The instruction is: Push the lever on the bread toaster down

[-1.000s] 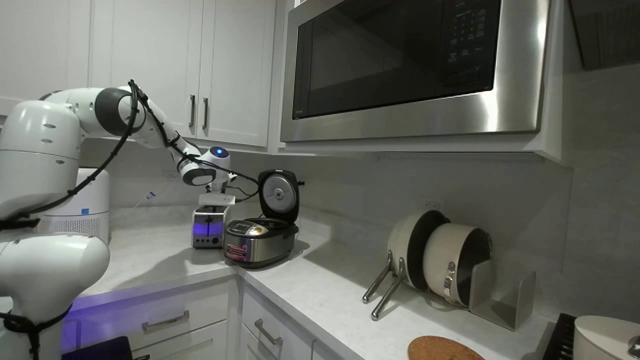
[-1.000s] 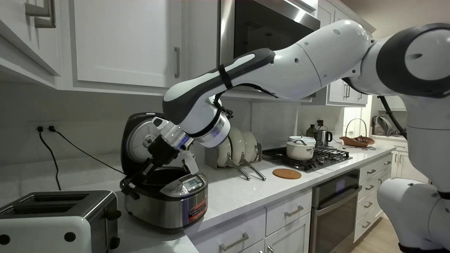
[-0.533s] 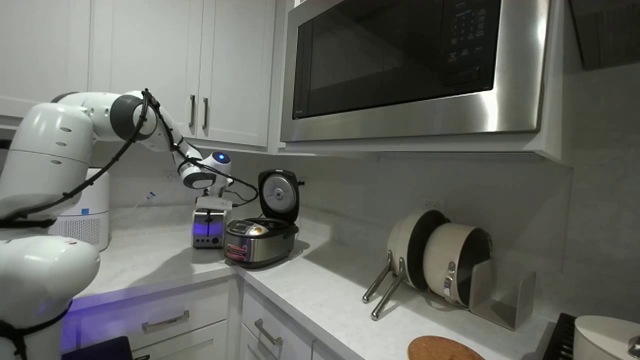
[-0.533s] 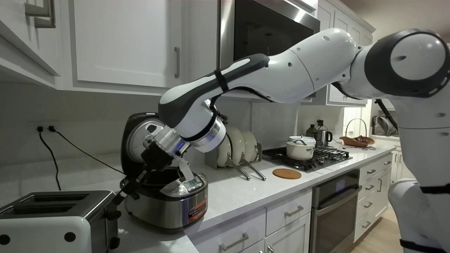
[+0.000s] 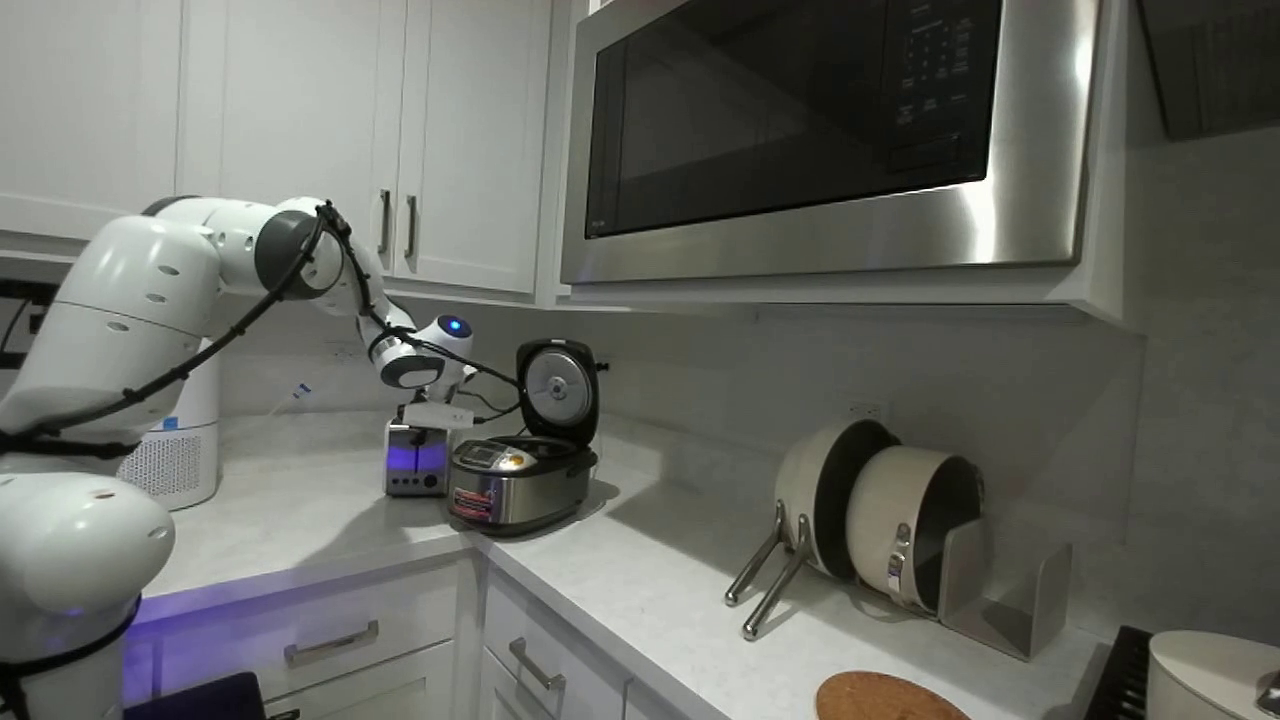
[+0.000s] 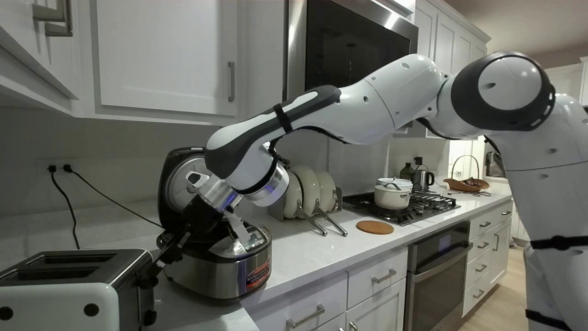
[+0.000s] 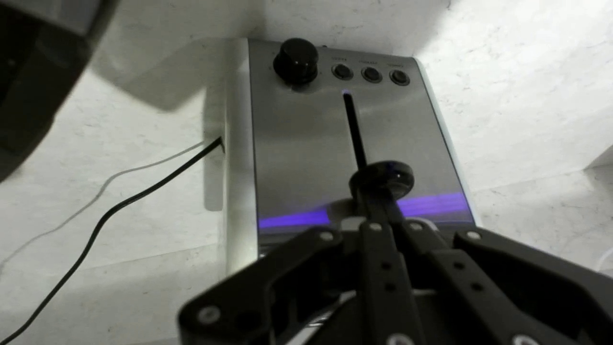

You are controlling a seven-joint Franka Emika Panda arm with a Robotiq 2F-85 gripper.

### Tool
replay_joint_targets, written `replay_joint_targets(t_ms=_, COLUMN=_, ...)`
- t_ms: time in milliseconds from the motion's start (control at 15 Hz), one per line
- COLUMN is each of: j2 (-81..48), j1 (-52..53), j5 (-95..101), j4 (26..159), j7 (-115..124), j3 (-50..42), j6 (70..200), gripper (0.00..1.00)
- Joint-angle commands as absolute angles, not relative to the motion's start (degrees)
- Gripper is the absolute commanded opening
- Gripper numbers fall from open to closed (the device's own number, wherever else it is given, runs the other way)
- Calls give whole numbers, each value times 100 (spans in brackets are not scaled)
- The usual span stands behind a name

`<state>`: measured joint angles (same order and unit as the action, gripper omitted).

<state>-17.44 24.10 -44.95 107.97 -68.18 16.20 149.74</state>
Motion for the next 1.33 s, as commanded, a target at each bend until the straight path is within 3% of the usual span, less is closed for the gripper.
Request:
replay_joint_targets(t_ms=0, j2=-1978, j1=2059, j5=-4206, j4=10530, j7=-6670, j3=1988, j6=14895, gripper=0)
replay_joint_targets(t_ms=1267, j2=-2459, j1=1701, j5=-3243, j4=10310, j7=-6066, j3=2453, j6=14862, gripper=0)
